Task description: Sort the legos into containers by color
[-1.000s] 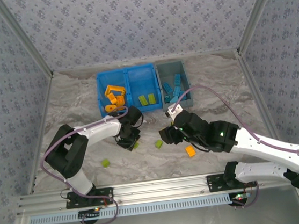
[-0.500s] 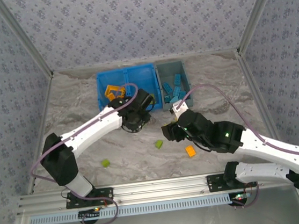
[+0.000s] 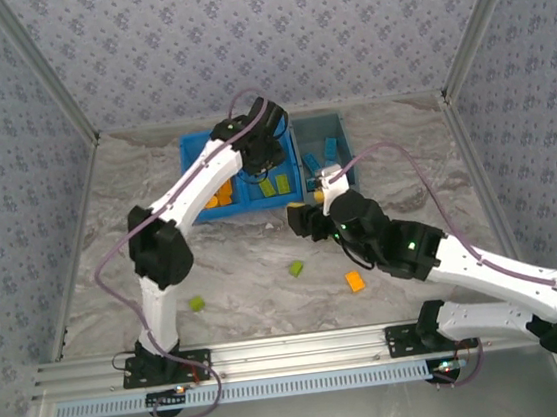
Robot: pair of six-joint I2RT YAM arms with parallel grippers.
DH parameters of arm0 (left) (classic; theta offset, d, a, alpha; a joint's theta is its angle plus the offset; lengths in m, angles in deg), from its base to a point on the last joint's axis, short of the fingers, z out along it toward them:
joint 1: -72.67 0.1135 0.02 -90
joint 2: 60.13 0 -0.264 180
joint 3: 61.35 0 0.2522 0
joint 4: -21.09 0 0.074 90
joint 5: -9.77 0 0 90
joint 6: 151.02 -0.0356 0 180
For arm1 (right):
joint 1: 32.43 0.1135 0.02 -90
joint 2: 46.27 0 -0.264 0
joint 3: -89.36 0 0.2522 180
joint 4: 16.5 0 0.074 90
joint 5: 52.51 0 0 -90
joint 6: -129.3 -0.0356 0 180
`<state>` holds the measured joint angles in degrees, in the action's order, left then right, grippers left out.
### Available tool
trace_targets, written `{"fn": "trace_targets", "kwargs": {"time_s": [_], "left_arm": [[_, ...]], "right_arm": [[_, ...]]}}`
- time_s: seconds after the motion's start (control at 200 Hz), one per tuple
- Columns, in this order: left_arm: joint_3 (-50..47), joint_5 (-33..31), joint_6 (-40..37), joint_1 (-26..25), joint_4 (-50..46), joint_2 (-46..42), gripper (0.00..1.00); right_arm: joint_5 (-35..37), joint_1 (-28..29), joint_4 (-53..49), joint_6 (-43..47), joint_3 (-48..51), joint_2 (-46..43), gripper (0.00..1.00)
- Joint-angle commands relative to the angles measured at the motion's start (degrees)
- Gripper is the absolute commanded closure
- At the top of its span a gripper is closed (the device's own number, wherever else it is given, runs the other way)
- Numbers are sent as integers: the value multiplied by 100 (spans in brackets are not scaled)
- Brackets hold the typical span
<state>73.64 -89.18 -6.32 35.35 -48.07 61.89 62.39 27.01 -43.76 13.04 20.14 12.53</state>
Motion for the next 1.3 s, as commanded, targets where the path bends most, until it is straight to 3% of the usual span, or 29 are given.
{"fn": "trace_targets", "kwargs": {"time_s": [0.0, 0.185, 0.335, 0.46, 0.615, 0.879, 1.149, 1.294], "left_arm": [[759, 105, -718, 251, -376, 588, 66], [1476, 315, -1083, 448, -189, 1454, 64], [1679, 484, -1112, 519, -157, 1806, 49], [1690, 541, -1069, 528, -262, 1750, 38], [1637, 533, -1045, 516, -336, 1295, 36], [744, 313, -997, 336, -157, -577, 34], [-2668, 945, -1459, -10, 1123, -3669, 24], [-4105, 1076, -1519, -208, 1148, -5080, 21]], "right_arm": [[146, -81, 959, 163, 10, 330, 32], [49, -80, 823, -59, -13, 496, 33], [61, -67, 545, -298, 202, 309, 32], [149, -55, 317, -423, 398, 22, 32], [330, -53, -142, -493, 474, -277, 32], [459, -61, -1089, -421, 488, -440, 31], [51, 120, -1652, -417, 469, 46, 28], [-210, 223, -1794, -337, 412, 437, 28]]}}
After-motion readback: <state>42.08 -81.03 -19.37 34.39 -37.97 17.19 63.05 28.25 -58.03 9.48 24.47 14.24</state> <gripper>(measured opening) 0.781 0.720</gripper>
